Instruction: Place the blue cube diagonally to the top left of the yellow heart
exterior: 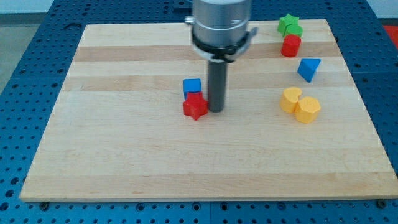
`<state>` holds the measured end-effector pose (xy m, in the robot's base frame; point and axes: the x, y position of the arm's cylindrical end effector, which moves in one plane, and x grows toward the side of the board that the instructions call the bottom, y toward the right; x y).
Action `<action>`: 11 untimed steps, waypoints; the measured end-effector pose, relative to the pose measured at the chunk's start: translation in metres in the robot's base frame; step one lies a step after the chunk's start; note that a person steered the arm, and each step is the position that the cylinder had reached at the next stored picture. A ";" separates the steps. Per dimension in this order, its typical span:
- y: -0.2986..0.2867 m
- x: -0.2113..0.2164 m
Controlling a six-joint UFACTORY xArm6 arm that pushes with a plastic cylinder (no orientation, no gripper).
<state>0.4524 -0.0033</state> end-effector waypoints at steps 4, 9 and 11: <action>0.115 -0.056; 0.276 -0.100; 0.157 -0.066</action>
